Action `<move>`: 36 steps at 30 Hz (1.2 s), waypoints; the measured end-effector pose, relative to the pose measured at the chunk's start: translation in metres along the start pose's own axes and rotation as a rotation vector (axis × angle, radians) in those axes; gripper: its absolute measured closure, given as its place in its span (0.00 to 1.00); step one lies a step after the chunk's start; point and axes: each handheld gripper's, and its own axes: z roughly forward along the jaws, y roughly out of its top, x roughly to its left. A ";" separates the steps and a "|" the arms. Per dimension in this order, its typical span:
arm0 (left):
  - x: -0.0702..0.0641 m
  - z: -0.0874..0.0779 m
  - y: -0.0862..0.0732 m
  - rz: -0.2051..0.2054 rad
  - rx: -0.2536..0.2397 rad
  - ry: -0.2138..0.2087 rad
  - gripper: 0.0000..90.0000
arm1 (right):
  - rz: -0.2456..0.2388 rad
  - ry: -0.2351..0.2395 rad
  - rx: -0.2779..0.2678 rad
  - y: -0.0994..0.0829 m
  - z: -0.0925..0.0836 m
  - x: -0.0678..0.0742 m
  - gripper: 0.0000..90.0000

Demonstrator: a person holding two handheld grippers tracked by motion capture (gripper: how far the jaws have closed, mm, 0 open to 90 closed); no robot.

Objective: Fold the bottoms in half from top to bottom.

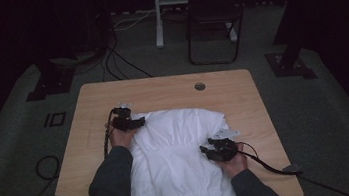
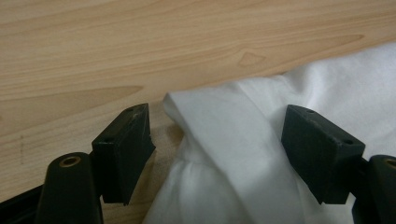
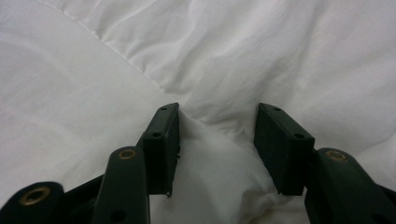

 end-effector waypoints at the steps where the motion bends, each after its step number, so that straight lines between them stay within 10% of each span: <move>1: 0.000 0.000 0.000 0.000 0.000 0.000 0.28 | 0.000 0.000 0.000 0.000 0.000 0.000 0.55; 12: -0.005 -0.024 -0.035 -0.010 -0.068 -0.108 0.79 | -0.007 0.021 0.001 -0.006 -0.006 0.008 0.55; 18: -0.008 -0.025 -0.036 -0.002 -0.066 -0.097 0.82 | 0.047 0.076 0.022 0.001 -0.012 0.000 0.58; 24: -0.008 -0.025 -0.036 -0.002 -0.068 -0.095 0.82 | 0.149 -0.025 -0.119 0.039 -0.036 -0.047 0.41; 30: -0.007 -0.025 -0.036 -0.007 -0.069 -0.099 0.81 | 0.233 -0.074 -0.022 0.061 0.001 -0.095 0.28; 36: -0.007 -0.025 -0.036 -0.009 -0.069 -0.103 0.81 | 0.260 -0.060 0.078 0.055 0.034 -0.099 0.32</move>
